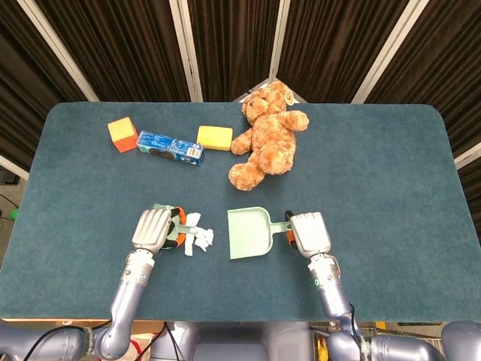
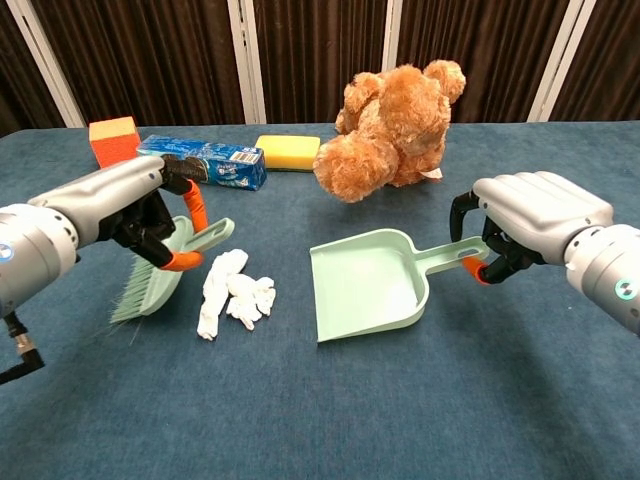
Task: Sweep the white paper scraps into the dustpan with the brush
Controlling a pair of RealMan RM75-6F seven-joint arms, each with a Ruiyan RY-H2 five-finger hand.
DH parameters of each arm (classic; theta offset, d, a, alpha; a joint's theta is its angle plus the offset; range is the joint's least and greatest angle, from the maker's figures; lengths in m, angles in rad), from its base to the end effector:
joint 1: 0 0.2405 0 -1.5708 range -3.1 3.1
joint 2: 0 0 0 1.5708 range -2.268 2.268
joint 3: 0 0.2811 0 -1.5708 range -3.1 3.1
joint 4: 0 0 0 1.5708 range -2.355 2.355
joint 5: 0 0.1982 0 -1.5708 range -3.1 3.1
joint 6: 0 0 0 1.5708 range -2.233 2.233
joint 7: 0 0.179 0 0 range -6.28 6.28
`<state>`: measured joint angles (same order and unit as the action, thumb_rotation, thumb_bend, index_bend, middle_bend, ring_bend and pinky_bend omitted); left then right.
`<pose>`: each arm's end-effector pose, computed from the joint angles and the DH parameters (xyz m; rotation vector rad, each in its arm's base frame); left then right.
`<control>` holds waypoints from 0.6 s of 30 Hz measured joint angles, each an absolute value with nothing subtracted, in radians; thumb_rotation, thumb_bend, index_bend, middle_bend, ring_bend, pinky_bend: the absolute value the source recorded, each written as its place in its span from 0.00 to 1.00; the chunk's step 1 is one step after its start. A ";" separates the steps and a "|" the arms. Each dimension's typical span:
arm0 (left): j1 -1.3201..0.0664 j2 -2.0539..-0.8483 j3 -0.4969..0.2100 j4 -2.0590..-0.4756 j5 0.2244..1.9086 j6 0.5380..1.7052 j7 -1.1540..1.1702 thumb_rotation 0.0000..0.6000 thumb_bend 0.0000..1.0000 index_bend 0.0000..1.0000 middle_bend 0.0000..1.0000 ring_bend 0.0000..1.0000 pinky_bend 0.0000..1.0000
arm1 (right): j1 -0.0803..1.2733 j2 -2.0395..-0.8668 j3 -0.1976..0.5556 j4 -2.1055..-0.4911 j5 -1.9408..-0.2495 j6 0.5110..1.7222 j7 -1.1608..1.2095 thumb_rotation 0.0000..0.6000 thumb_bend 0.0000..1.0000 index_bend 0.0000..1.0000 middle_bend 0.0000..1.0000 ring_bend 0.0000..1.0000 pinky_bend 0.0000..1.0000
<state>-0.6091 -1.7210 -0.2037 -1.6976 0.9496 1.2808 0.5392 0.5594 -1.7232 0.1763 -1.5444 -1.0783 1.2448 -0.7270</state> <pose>-0.1467 0.3330 -0.0355 -1.5635 -1.1930 -1.0074 -0.1779 -0.3374 -0.0360 1.6717 -0.8466 0.8103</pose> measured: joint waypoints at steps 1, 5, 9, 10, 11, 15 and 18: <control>-0.611 -1.728 -0.208 -1.698 0.950 1.282 0.538 1.00 0.58 0.79 1.00 1.00 1.00 | 0.560 -1.723 0.177 -1.548 -1.075 1.245 -0.733 1.00 0.47 0.54 0.94 0.94 0.92; -0.619 -1.754 -0.223 -1.697 0.947 1.281 0.533 1.00 0.58 0.79 1.00 1.00 1.00 | 0.564 -1.722 0.176 -1.556 -1.068 1.245 -0.751 1.00 0.47 0.54 0.94 0.94 0.92; -0.630 -1.783 -0.239 -1.700 0.938 1.276 0.531 1.00 0.58 0.79 1.00 1.00 1.00 | 0.568 -1.722 0.179 -1.560 -1.058 1.244 -0.762 1.00 0.47 0.54 0.94 0.94 0.92; -0.632 -1.790 -0.242 -1.700 0.937 1.276 0.530 1.00 0.58 0.79 1.00 1.00 1.00 | 0.569 -1.721 0.179 -1.561 -1.057 1.245 -0.764 1.00 0.47 0.54 0.94 0.94 0.92; -0.634 -1.797 -0.245 -1.701 0.937 1.275 0.527 1.00 0.58 0.79 1.00 1.00 1.00 | 0.569 -1.721 0.178 -1.563 -1.055 1.245 -0.765 1.00 0.47 0.54 0.94 0.94 0.92; -0.644 -1.833 -0.260 -1.700 0.933 1.272 0.513 1.00 0.59 0.79 1.00 1.00 1.00 | 0.571 -1.723 0.177 -1.559 -1.049 1.243 -0.767 1.00 0.47 0.54 0.94 0.94 0.92; -0.654 -1.862 -0.269 -1.694 0.935 1.270 0.502 1.00 0.59 0.79 1.00 1.00 1.00 | 0.572 -1.725 0.177 -1.560 -1.049 1.245 -0.770 1.00 0.47 0.54 0.94 0.94 0.92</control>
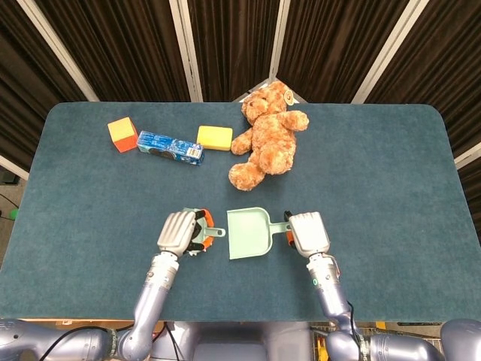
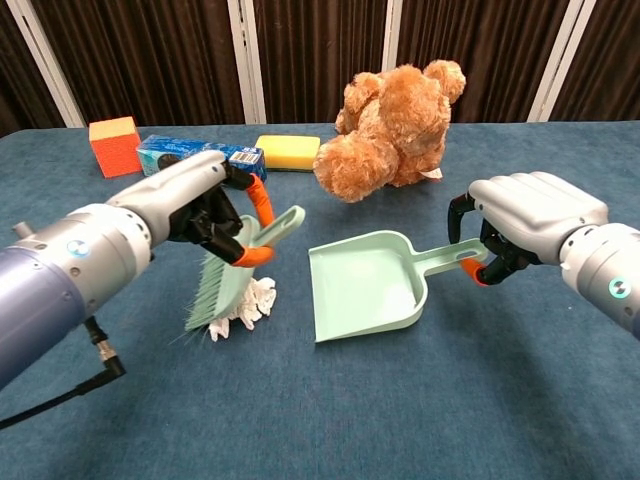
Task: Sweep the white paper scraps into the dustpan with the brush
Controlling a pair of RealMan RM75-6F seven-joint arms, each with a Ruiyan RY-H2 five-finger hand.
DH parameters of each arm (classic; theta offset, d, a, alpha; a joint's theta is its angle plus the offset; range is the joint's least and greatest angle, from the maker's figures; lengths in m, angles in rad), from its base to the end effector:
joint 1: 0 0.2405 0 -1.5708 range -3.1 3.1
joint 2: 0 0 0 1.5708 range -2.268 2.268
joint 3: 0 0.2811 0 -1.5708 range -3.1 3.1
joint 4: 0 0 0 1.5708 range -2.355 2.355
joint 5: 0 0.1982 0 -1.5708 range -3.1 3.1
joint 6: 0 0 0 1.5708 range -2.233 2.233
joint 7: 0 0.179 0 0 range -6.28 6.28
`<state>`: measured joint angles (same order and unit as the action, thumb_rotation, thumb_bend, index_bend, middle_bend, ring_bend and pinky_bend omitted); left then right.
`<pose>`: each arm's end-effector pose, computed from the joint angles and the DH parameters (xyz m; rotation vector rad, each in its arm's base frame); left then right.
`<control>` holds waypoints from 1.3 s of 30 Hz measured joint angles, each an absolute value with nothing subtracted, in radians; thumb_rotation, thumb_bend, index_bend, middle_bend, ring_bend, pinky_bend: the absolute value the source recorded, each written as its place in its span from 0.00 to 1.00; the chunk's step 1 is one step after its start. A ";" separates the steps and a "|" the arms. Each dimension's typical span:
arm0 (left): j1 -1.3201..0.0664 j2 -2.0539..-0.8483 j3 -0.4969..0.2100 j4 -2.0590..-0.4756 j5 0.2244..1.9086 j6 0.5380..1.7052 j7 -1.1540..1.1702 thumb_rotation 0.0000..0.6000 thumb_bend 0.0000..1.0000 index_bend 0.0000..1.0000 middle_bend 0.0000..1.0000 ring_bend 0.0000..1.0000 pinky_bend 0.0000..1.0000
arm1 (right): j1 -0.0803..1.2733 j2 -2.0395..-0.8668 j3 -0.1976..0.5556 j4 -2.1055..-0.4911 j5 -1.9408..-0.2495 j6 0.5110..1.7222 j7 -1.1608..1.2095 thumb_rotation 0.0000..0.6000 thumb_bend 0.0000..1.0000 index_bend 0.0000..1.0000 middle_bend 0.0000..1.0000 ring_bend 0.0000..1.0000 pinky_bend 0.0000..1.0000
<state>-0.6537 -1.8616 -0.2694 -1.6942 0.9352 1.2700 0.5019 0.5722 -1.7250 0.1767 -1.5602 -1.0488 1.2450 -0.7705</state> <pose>-0.0947 0.3274 -0.0668 -1.5418 -1.3456 -1.1564 -0.1744 -0.3377 -0.0382 1.6856 -0.8374 0.7827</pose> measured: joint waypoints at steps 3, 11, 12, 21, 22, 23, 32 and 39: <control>-0.661 -1.888 -0.283 -1.688 0.934 1.267 0.483 1.00 0.59 0.79 1.00 1.00 1.00 | 0.573 -1.725 0.176 -1.561 -1.050 1.248 -0.772 1.00 0.47 0.54 0.94 0.94 0.92; -0.678 -1.946 -0.322 -1.636 0.944 1.252 0.406 1.00 0.59 0.79 1.00 1.00 1.00 | 0.575 -1.716 0.185 -1.569 -1.038 1.257 -0.782 1.00 0.47 0.54 0.94 0.94 0.92; -0.681 -1.951 -0.327 -1.629 0.949 1.248 0.393 1.00 0.59 0.79 1.00 1.00 1.00 | 0.575 -1.715 0.185 -1.569 -1.036 1.256 -0.783 1.00 0.47 0.54 0.94 0.94 0.92; -0.704 -1.976 -0.352 -1.608 1.034 1.215 0.279 1.00 0.59 0.79 1.00 1.00 1.00 | 0.576 -1.708 0.183 -1.569 -1.028 1.259 -0.786 1.00 0.47 0.54 0.94 0.94 0.92; -0.704 -1.974 -0.351 -1.615 1.039 1.215 0.277 1.00 0.59 0.79 1.00 1.00 1.00 | 0.576 -1.708 0.184 -1.570 -1.026 1.259 -0.786 1.00 0.47 0.54 0.94 0.94 0.92; -0.702 -1.970 -0.348 -1.622 1.044 1.215 0.277 1.00 0.59 0.79 1.00 1.00 1.00 | 0.576 -1.707 0.184 -1.570 -1.024 1.259 -0.787 1.00 0.47 0.54 0.94 0.94 0.92; -0.670 -1.855 -0.320 -1.729 1.082 1.225 0.292 1.00 0.59 0.79 1.00 1.00 1.00 | 0.572 -1.699 0.180 -1.578 -1.018 1.265 -0.783 1.00 0.47 0.54 0.94 0.94 0.92; -0.653 -1.739 -0.317 -1.757 1.102 1.224 0.323 1.00 0.59 0.80 1.00 1.00 1.00 | 0.569 -1.700 0.173 -1.579 -1.022 1.270 -0.782 1.00 0.47 0.54 0.94 0.94 0.92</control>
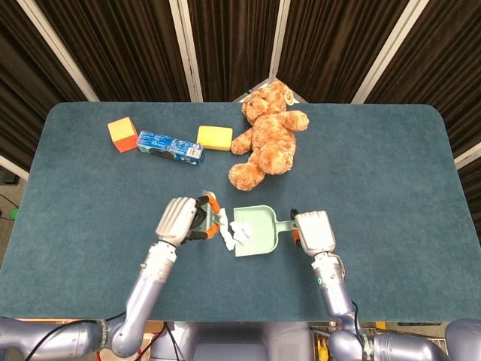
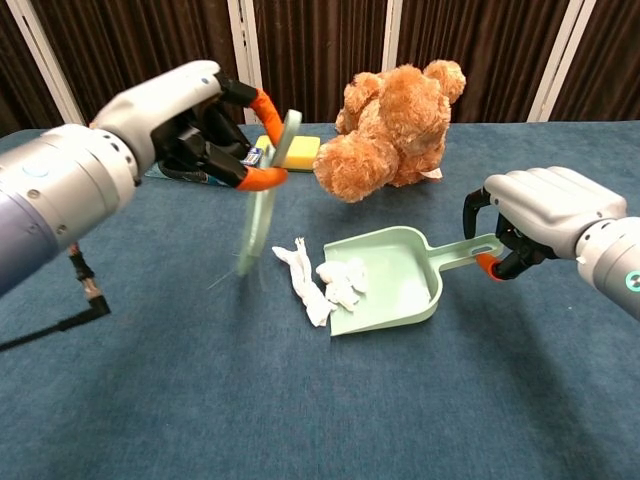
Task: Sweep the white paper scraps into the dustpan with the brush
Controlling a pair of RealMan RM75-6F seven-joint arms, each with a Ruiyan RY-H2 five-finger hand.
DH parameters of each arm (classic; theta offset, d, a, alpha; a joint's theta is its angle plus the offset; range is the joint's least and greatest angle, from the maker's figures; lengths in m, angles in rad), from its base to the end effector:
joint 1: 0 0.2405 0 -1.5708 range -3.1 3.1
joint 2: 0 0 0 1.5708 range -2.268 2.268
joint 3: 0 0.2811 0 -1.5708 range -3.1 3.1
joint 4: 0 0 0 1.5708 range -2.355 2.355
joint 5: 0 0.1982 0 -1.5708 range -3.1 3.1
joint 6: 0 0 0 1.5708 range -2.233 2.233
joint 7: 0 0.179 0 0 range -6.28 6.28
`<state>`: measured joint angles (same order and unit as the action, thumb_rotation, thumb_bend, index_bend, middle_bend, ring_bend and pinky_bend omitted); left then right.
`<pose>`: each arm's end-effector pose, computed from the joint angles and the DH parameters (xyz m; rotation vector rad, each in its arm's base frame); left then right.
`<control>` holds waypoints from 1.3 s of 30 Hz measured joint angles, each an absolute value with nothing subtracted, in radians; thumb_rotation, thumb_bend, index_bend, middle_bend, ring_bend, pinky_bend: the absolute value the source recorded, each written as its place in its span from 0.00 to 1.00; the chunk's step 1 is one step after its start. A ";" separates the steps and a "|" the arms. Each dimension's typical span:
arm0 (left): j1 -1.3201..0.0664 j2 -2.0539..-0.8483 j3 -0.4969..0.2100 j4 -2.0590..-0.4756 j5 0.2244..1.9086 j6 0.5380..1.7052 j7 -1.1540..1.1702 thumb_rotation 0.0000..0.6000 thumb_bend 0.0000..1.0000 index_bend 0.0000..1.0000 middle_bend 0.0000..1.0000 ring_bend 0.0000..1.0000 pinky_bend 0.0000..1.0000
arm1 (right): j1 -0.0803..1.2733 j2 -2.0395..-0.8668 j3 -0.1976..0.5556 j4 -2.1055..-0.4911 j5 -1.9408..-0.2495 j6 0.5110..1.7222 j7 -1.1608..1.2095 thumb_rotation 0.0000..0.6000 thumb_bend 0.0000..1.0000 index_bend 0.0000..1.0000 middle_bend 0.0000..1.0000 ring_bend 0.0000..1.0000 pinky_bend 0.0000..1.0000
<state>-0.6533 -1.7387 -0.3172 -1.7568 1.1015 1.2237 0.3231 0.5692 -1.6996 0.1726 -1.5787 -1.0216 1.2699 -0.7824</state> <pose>-0.0758 0.3432 -0.0165 -1.5365 -1.2938 -1.4081 -0.1828 -0.3389 -0.0281 1.6568 -0.8372 0.7545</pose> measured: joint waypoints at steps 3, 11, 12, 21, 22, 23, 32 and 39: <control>-0.650 -1.724 -0.315 -1.744 1.090 1.214 0.323 1.00 0.59 0.80 1.00 1.00 1.00 | 0.569 -1.701 0.172 -1.578 -1.020 1.270 -0.780 1.00 0.47 0.54 0.94 0.94 0.92; -0.660 -1.755 -0.305 -1.657 1.080 1.198 0.302 1.00 0.59 0.79 1.00 1.00 1.00 | 0.567 -1.706 0.165 -1.558 -1.019 1.261 -0.768 1.00 0.47 0.54 0.94 0.94 0.92; -0.663 -1.764 -0.306 -1.644 1.081 1.197 0.299 1.00 0.59 0.79 1.00 1.00 1.00 | 0.567 -1.707 0.165 -1.556 -1.019 1.260 -0.766 1.00 0.47 0.54 0.94 0.94 0.92; -0.712 -1.895 -0.318 -1.529 1.092 1.191 0.269 1.00 0.59 0.79 1.00 1.00 1.00 | 0.565 -1.701 0.167 -1.540 -1.017 1.253 -0.754 1.00 0.47 0.54 0.94 0.94 0.92; -0.720 -1.912 -0.320 -1.522 1.097 1.190 0.266 1.00 0.59 0.79 1.00 1.00 1.00 | 0.565 -1.700 0.167 -1.539 -1.016 1.252 -0.753 1.00 0.47 0.54 0.94 0.94 0.92; -0.726 -1.925 -0.321 -1.517 1.101 1.189 0.263 1.00 0.59 0.79 1.00 1.00 1.00 | 0.565 -1.699 0.167 -1.539 -1.016 1.252 -0.753 1.00 0.47 0.54 0.94 0.94 0.92; -0.774 -2.031 -0.315 -1.456 1.196 1.208 0.246 1.00 0.59 0.79 1.00 1.00 1.00 | 0.563 -1.692 0.168 -1.536 -1.014 1.249 -0.747 1.00 0.47 0.54 0.94 0.94 0.92; -0.784 -2.061 -0.316 -1.445 1.256 1.235 0.207 1.00 0.59 0.79 1.00 1.00 1.00 | 0.559 -1.687 0.164 -1.548 -1.013 1.256 -0.753 1.00 0.47 0.54 0.94 0.94 0.92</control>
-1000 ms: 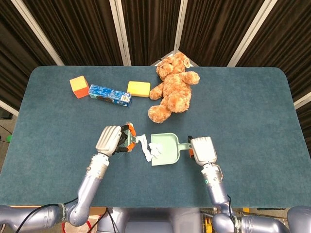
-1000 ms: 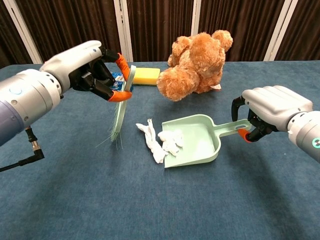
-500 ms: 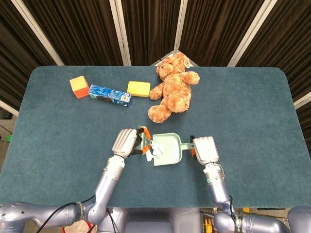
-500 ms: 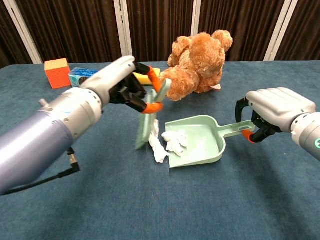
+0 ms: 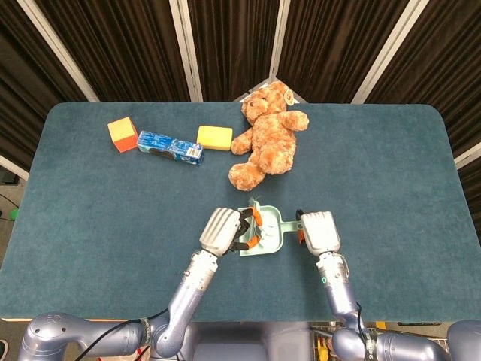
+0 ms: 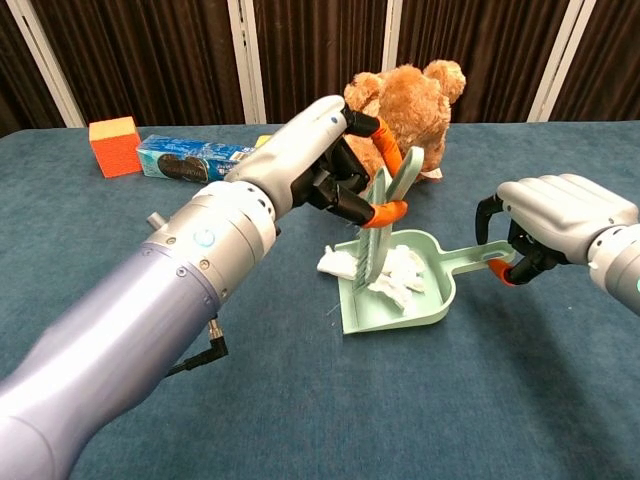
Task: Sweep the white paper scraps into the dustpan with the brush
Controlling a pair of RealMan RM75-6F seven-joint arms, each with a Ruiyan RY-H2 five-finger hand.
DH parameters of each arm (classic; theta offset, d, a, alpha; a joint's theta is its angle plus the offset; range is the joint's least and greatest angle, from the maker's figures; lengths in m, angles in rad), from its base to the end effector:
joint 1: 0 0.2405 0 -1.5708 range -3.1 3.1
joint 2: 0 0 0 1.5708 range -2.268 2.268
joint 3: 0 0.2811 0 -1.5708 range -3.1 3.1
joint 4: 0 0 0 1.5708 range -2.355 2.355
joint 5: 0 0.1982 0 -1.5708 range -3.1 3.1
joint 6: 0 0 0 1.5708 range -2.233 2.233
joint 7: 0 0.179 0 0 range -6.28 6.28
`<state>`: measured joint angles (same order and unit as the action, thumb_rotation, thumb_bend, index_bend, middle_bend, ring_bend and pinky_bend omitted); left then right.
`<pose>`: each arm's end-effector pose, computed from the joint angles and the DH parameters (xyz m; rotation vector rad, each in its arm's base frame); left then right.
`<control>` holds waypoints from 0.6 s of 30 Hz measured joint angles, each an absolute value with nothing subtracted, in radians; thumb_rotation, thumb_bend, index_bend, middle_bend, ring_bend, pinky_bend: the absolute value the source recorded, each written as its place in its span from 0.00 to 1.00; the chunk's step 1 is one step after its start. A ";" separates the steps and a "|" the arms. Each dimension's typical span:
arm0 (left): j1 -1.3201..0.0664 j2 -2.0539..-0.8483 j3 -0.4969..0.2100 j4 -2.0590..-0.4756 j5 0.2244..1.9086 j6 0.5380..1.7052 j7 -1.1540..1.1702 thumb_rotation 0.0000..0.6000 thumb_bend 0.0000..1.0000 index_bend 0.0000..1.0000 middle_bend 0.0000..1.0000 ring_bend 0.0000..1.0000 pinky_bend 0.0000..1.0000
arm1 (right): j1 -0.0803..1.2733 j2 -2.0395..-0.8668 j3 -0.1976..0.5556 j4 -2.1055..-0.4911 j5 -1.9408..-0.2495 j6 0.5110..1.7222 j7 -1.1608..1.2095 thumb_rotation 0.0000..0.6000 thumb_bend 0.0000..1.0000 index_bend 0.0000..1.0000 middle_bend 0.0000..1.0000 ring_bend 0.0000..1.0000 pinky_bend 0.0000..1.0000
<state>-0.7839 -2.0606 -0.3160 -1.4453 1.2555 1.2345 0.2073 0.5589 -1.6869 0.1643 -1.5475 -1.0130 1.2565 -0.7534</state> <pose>-0.0038 0.3285 -0.0959 -1.6125 -1.2653 -1.6001 -0.1982 -0.3405 -0.0260 1.6461 -0.8492 0.7247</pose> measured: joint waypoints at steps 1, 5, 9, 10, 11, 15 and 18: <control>-0.784 -2.060 -0.317 -1.446 1.261 1.236 0.203 1.00 0.59 0.79 1.00 1.00 1.00 | 0.558 -1.686 0.164 -1.550 -1.012 1.257 -0.753 1.00 0.47 0.54 0.94 0.94 0.92; -0.780 -2.051 -0.318 -1.453 1.275 1.239 0.190 1.00 0.59 0.79 1.00 1.00 1.00 | 0.557 -1.685 0.163 -1.559 -1.014 1.260 -0.757 1.00 0.47 0.54 0.94 0.94 0.92; -0.773 -2.034 -0.308 -1.465 1.293 1.239 0.176 1.00 0.59 0.79 1.00 1.00 1.00 | 0.557 -1.684 0.161 -1.563 -1.016 1.263 -0.762 1.00 0.47 0.54 0.94 0.94 0.92; -0.770 -2.028 -0.305 -1.469 1.300 1.240 0.169 1.00 0.59 0.79 1.00 1.00 1.00 | 0.557 -1.684 0.161 -1.565 -1.016 1.265 -0.763 1.00 0.47 0.54 0.94 0.94 0.92; -0.767 -2.023 -0.304 -1.475 1.303 1.241 0.165 1.00 0.59 0.79 1.00 1.00 1.00 | 0.557 -1.683 0.161 -1.568 -1.016 1.266 -0.765 1.00 0.47 0.54 0.94 0.94 0.92; -0.751 -1.987 -0.298 -1.503 1.316 1.254 0.167 1.00 0.59 0.79 1.00 1.00 1.00 | 0.555 -1.679 0.162 -1.573 -1.012 1.269 -0.769 1.00 0.47 0.54 0.94 0.94 0.92; -0.740 -1.954 -0.293 -1.512 1.318 1.256 0.190 1.00 0.59 0.79 1.00 1.00 1.00 | 0.553 -1.678 0.162 -1.574 -1.004 1.269 -0.770 1.00 0.47 0.54 0.94 0.94 0.92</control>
